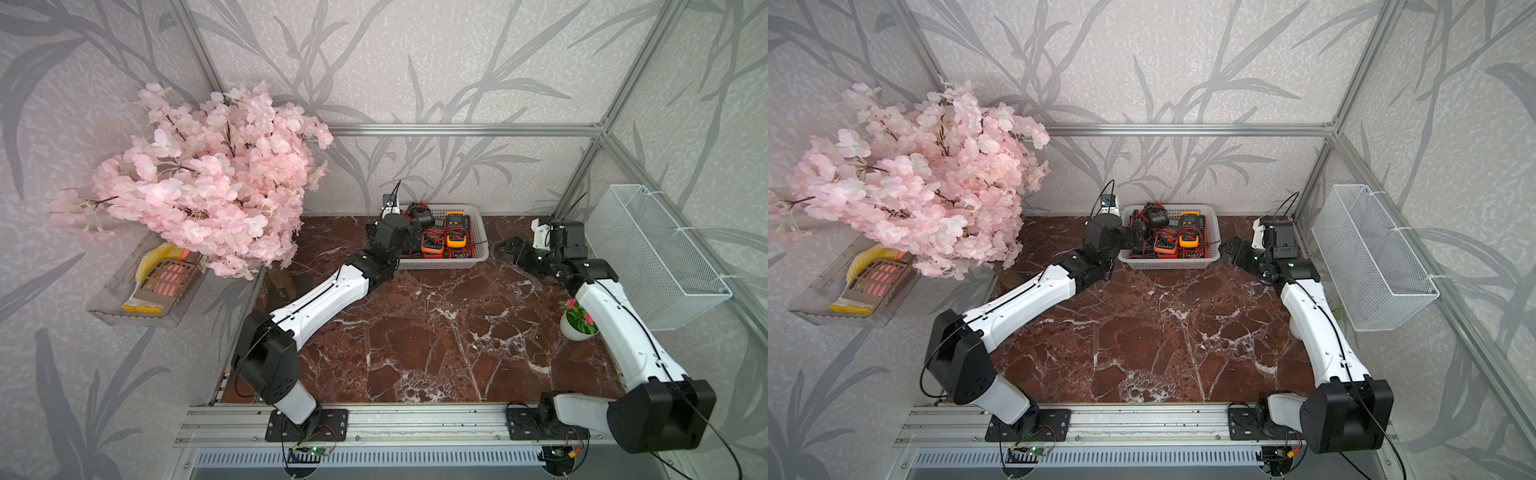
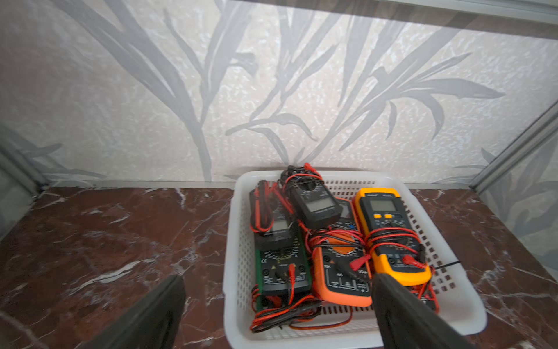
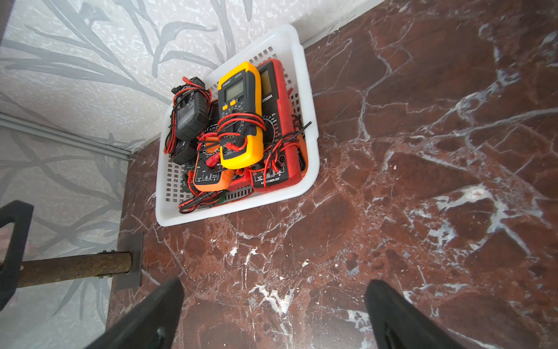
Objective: Put the multimeter into the basket
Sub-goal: Reset both arms
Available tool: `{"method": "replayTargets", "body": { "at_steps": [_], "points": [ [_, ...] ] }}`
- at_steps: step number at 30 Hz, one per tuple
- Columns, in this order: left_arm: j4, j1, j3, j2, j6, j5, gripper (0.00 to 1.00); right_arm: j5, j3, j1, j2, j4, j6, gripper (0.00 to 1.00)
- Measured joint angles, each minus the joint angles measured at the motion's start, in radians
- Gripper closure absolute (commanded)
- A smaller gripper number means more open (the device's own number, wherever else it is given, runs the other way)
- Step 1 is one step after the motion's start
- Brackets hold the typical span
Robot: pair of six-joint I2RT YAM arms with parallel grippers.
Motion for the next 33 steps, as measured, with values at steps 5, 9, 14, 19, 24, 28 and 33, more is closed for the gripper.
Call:
{"method": "replayTargets", "body": {
  "at_steps": [5, 9, 14, 19, 24, 28, 33],
  "points": [
    [0.063, 0.002, -0.169, -0.103, 0.042, -0.101, 0.00, 0.048, 0.000, 0.000, 0.003, 0.012, -0.041, 0.01],
    [0.094, 0.007, -0.277, -0.166, 0.051, -0.211, 0.00, 0.090, -0.001, 0.000, 0.009, 0.019, -0.068, 0.01],
    [0.127, 0.034, -0.420, -0.266, 0.048, -0.307, 0.00, 0.159, -0.042, 0.000, 0.009, 0.089, -0.098, 0.01],
    [0.209, 0.113, -0.626, -0.439, 0.000, -0.340, 0.00, 0.246, -0.126, 0.000, 0.009, 0.170, -0.128, 0.01],
    [0.239, 0.188, -0.772, -0.583, 0.003, -0.355, 0.00, 0.341, -0.229, 0.000, 0.008, 0.271, -0.159, 0.01],
    [0.272, 0.239, -0.871, -0.686, 0.033, -0.346, 0.00, 0.398, -0.289, 0.000, 0.008, 0.330, -0.214, 0.01],
    [0.311, 0.325, -0.984, -0.755, 0.082, -0.275, 0.00, 0.426, -0.351, -0.008, 0.008, 0.423, -0.275, 0.01]
  ]
}}
